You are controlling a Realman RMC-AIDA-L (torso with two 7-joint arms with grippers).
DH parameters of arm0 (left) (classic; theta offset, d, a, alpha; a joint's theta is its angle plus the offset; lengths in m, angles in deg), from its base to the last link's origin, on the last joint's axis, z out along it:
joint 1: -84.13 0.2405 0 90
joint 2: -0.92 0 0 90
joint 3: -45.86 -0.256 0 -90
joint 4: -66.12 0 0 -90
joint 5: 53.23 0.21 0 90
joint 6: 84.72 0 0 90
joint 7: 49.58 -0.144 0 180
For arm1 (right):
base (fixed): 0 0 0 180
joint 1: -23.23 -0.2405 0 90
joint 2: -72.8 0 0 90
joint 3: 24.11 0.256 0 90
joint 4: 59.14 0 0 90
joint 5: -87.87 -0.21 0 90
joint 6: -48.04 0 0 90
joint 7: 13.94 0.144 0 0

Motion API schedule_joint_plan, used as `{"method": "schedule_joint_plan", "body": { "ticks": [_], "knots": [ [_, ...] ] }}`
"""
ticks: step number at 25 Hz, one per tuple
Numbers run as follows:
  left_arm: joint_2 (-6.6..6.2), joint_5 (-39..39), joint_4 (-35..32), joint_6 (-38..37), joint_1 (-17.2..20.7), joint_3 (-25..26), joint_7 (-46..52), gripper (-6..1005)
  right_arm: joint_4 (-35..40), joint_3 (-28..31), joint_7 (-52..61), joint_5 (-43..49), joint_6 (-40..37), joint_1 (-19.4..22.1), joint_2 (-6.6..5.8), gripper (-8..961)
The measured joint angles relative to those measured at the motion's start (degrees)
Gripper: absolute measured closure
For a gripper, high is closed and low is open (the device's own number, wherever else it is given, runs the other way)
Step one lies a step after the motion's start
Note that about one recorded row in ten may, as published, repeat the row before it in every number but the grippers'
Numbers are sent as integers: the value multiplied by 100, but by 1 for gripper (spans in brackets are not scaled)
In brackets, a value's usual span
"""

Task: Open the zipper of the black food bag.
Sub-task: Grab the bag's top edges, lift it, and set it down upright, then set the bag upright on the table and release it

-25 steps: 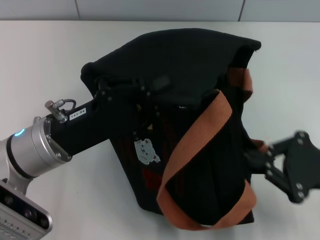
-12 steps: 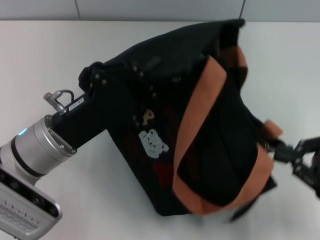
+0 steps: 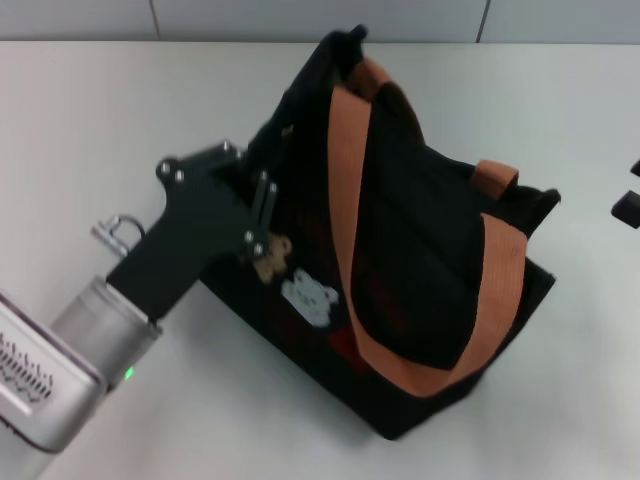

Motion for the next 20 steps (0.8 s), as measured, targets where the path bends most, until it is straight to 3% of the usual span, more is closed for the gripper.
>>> {"method": "schedule_joint_plan", "body": {
  "ticks": [1, 2, 8, 12, 15, 20],
  "knots": [
    [0, 0, 0, 0, 0, 0, 0, 912, 0, 0, 0, 0, 0, 0, 0, 599],
    [1, 64, 508, 367, 277, 198, 299, 912, -56, -16, 17, 7, -1, -67, 0, 579],
    [1, 420, 483, 490, 587, 209, 1184, 912, -154, -44, 42, 34, -6, -176, 5, 464],
    [1, 632, 491, 604, 585, 298, 1929, 912, -179, -49, 153, 48, -48, -228, -9, 387],
    [0, 759, 512, 707, 518, 404, 2091, 912, -181, -38, 200, 34, -414, -213, -24, 248],
    [1, 811, 358, 380, 571, 704, 2145, 823, -295, -180, 205, 244, -1206, -243, -25, 245]
  ]
}}
